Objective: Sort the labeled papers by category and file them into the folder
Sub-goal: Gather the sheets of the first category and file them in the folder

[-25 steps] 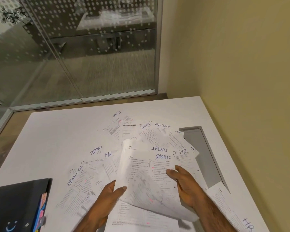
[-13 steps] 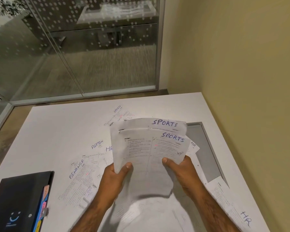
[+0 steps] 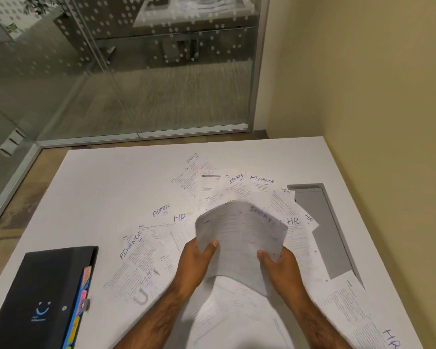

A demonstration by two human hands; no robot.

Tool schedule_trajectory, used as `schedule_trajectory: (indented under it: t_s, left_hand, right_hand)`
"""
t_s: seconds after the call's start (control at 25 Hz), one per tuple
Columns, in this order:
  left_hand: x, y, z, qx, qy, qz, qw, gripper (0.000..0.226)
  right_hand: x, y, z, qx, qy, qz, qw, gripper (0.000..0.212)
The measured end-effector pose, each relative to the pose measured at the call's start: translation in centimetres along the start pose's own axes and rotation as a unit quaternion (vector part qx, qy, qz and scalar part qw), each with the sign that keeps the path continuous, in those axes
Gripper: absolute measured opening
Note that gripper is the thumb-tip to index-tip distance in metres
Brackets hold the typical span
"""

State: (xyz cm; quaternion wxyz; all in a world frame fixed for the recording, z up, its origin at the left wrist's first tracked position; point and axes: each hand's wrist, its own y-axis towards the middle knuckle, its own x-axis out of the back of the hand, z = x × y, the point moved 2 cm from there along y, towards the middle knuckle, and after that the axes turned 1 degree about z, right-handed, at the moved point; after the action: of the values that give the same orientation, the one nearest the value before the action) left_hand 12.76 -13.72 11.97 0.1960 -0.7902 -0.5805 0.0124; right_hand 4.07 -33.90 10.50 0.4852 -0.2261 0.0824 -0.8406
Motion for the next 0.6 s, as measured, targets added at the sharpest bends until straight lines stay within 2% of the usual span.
schedule_trajectory:
  t_s: [0.08,0.16,0.2,0.28,0.36,0.48,0.6]
  left_hand:
    - [0.9,3.4,-0.3,0.007,0.021,-0.011,1.000,0.015]
    - [2.6,8.4,0.4,0.039,0.024,-0.069,0.997,0.009]
    - [3.7,11.1,0.9,0.052,0.071,-0.095,0.992,0.011]
    - [5.6,16.1,2.0,0.082,0.218,-0.105,0.967,0.036]
    - [7.1,20.1,2.3,0.115,0.287,-0.110,0.945,0.062]
    - [9.1,25.1,2.5,0.126,0.374,-0.143,0.908,0.095]
    - [9.6,27.9,3.8,0.144,0.385,-0.122,0.903,0.117]
  right_hand:
    - [0.4,0.5,0.1,-0.007,0.002,-0.028,1.000,0.028]
    - [1.4,0.7,0.6,-0.031,0.005,-0.047,0.998,0.029]
    - [1.9,0.7,0.8,-0.044,0.003,-0.045,0.998,0.026]
    - [2.7,0.7,0.6,-0.060,-0.014,-0.044,0.997,0.015]
    - [3.6,0.5,0.2,-0.073,-0.035,-0.062,0.995,0.010]
    - [4.5,0.7,-1.0,-0.100,-0.028,-0.085,0.991,0.023]
    - [5.0,1.1,-1.5,-0.111,-0.009,-0.100,0.989,0.042]
